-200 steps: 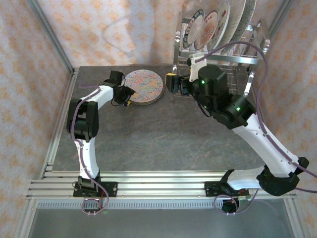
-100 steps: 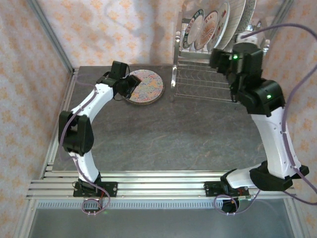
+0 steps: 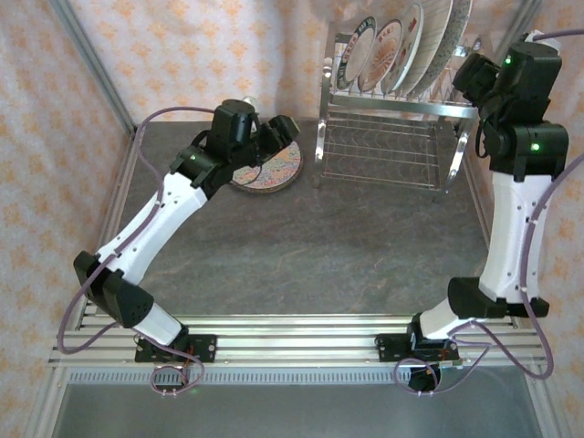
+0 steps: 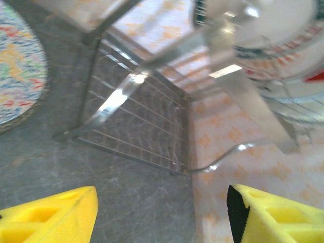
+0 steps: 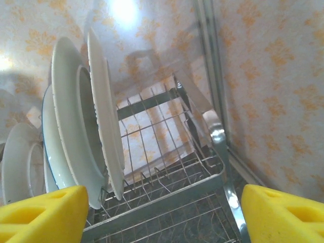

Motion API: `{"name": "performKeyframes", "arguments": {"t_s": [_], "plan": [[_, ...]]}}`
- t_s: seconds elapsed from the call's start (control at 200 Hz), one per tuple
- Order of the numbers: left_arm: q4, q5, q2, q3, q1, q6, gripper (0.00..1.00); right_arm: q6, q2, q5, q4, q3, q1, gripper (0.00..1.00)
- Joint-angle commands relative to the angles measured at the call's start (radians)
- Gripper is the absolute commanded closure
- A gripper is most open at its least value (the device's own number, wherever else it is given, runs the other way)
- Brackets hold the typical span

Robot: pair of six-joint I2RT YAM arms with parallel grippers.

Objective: Unload the plates from the dish rack

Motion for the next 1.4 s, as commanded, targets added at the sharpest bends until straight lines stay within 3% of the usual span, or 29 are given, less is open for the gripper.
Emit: {"name": "performKeyframes", "arguments": {"t_s": [0.0, 0.185, 0.46, 0.656, 0.966, 1.396], "plan": [[0.166, -0.044, -0.087, -0.047, -0.058, 0.106, 0.29, 0.011, 0.053, -0.196, 0.064, 0.046, -0.041, 0.23], [0.434, -0.046, -0.205, -0.205, -0.124, 0.153, 0.25, -0.025, 0.131, -0.282, 0.120, 0.127, -0.066, 0.28], [0.645, -0.104, -0.299, -0.281, -0.216, 0.277, 0.20, -0.043, 0.198, -0.285, 0.166, 0.163, -0.072, 0.34], [0.657, -0.107, -0.291, -0.220, -0.247, 0.381, 0.16, -0.070, 0.267, -0.272, 0.158, 0.227, -0.072, 0.38], [0.678, -0.100, -0.269, -0.175, -0.259, 0.405, 0.02, -0.079, 0.331, -0.260, 0.178, 0.262, -0.072, 0.46], [0.687, -0.109, -0.259, -0.154, -0.279, 0.423, 0.01, -0.071, 0.402, -0.275, 0.190, 0.300, -0.070, 0.56]]}}
